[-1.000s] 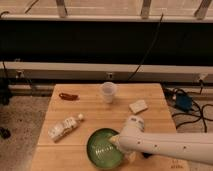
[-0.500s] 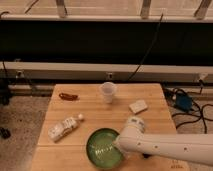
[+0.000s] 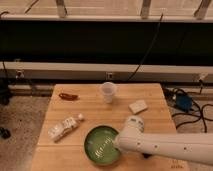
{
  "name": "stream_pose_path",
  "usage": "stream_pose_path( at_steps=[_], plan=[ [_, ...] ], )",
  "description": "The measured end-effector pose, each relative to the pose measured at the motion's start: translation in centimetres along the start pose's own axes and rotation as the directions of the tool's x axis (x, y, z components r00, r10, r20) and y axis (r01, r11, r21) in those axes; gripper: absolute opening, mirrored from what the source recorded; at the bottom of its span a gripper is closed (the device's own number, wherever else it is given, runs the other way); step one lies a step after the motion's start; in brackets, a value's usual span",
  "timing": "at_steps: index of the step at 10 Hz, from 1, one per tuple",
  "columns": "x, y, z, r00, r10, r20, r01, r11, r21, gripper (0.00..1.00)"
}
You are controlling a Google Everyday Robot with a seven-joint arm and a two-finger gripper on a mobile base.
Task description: Pick up the ceramic bowl
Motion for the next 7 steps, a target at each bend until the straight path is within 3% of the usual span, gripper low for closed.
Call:
stream_pose_path(
  at_steps=[7],
  plan=[
    [0.3,-1.6,-2.0,0.999,-0.025,-0.02,0.026,1.0,0.011,0.09]
  ],
)
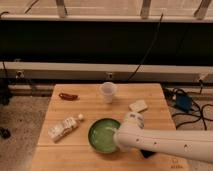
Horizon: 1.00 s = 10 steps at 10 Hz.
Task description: Pick up the ceramic bowl
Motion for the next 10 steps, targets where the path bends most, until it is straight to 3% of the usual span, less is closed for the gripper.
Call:
stream_pose_path(
  at_steps=[10],
  plan=[
    [0.3,-1.8,-2.2,0.999,-0.028,-0.031,0.029,0.999,0.02,0.09]
  ],
)
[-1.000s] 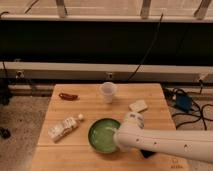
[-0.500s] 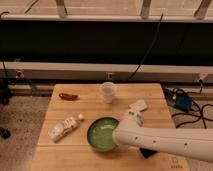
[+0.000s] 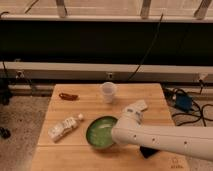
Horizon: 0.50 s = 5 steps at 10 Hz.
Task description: Pick up the ceramic bowl
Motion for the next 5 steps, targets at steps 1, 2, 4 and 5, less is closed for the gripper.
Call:
stream_pose_path(
  at_steps=[1,2,4,5],
  plan=[
    [0.05,-0.15,-0.17,1.0,-0.002,-0.003,0.002,1.0,0.002,0.09],
    [0.1,-0.34,-0.39,1.0,-0.005,-0.006,0.005,1.0,0.004,0.09],
    [0.11,-0.64,-0.78,1.0,-0.01,-0.011,0.01,1.0,0.008,0.09],
    [0.1,-0.8,-0.96,1.0,-0.013,-0.014,0.013,1.0,0.01,0.09]
  ],
)
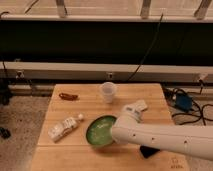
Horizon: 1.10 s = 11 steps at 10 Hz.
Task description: Pick up the ceramic bowl
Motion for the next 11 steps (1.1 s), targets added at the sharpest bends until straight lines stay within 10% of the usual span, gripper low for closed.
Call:
stream_pose_path(
  at_steps=[11],
  plan=[
    [-0.2,-0.7,-1.2,1.0,-0.019,-0.013,0.019,1.0,0.016,0.09]
  ],
)
